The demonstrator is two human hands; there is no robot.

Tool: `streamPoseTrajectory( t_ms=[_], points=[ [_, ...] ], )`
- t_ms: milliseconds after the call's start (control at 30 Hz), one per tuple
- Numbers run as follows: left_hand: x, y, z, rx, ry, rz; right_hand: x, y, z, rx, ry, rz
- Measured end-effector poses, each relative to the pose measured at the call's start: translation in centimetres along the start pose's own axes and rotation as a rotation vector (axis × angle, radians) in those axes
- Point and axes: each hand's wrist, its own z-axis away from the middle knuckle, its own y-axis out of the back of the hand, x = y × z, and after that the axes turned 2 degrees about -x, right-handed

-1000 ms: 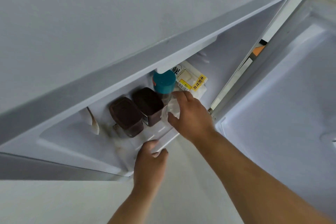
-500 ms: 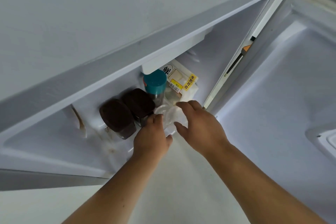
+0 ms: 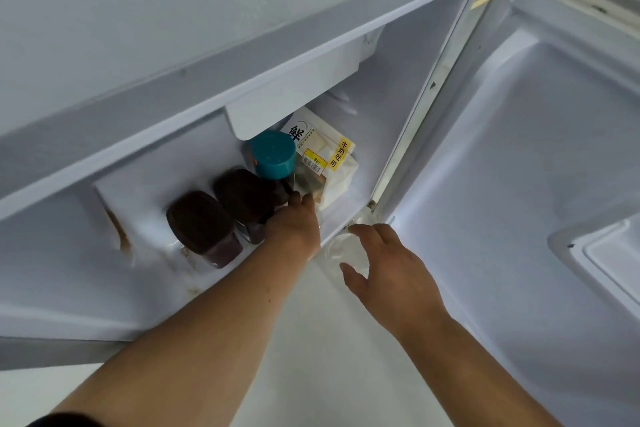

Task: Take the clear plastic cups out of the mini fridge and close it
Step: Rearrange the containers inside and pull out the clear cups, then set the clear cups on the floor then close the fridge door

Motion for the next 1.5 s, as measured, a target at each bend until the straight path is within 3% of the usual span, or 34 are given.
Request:
streamPoseTrajectory(
  t_ms=[300,500,833,1500],
  points=[
    [0.1,-0.5,1.5,0.006,-0.02,-0.083,0.9,0.4,1.6,-0.065,-0.051,-0.014],
    [0.2,-0.9,4.8,0.187,-0.153,-0.275,1.3,1.7,2.4,-0.108,-0.065,0.054],
    [1.3,1.2,12.4,-0.028,-0.241,-0.028,1.0,4.9,7.1,-0.159,-0.095,0.055],
    [3.0,0.9,27.8,0.068,-0.196,-0.028,-0.5,10.8,18.6,-0.115,0.026,0.095]
  ],
)
